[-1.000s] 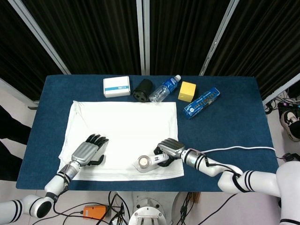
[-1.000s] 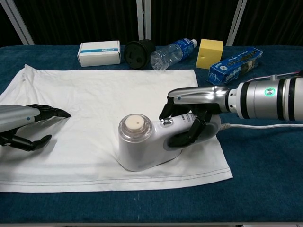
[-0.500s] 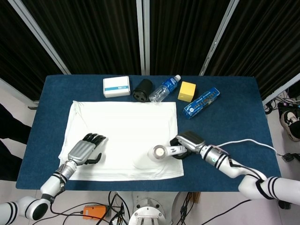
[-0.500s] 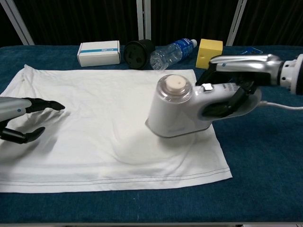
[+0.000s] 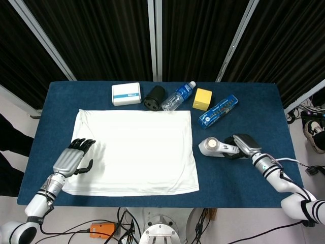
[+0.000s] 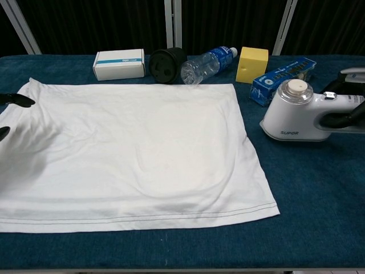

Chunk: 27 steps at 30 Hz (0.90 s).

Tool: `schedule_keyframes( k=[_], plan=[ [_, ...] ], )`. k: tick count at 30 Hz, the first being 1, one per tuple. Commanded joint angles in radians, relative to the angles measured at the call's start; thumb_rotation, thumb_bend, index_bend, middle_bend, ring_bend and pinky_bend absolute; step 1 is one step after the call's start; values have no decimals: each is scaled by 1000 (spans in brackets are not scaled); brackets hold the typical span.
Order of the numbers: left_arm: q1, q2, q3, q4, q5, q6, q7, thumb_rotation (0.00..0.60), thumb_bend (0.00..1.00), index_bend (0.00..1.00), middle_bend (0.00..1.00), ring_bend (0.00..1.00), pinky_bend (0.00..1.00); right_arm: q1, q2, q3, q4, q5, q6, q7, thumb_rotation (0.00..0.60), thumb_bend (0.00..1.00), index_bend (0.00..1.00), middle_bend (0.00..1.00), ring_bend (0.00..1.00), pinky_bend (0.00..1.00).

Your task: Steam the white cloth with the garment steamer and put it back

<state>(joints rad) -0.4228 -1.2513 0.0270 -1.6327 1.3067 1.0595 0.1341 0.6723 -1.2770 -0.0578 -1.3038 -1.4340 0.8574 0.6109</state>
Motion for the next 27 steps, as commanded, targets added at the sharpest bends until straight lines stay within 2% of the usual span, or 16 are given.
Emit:
schedule_keyframes(
  k=[1,4,6,9,14,17,21,27],
  plan=[
    [9,6,0,-6,-4,9,-3,294,463,67,60,0,0,-12,-28,2,52,4,-24,27,600,462,820,864,755,654],
    [20,14,-2,-12,-7,22,-5,293,463,67,60,0,0,-14,-35,5,72,-1,-34,22,600,357,681,739,603,573],
    [28,22,-3,-15,-8,31,-7,292,463,67,60,0,0,-16,-31,5,71,0,-43,7,600,266,496,570,453,496],
    [37,33,-2,-18,-10,38,-11,291,463,67,60,0,0,-20,-21,10,58,9,-54,-8,600,188,274,389,285,384],
    [50,50,-1,-17,-13,45,-17,293,463,67,60,0,0,-36,1,20,32,19,-47,-27,600,155,69,238,132,231],
    [64,68,-1,-15,-17,58,-28,291,463,67,60,0,0,-53,32,28,4,20,-20,-38,600,153,12,177,76,162],
    [93,95,-3,-6,-25,88,-55,293,463,67,60,0,0,-82,89,39,-38,32,25,-87,600,154,0,123,19,99],
    [157,134,-22,23,-32,177,-137,296,463,67,60,0,0,-154,204,58,-144,57,131,-141,600,154,0,110,5,85]
  ],
)
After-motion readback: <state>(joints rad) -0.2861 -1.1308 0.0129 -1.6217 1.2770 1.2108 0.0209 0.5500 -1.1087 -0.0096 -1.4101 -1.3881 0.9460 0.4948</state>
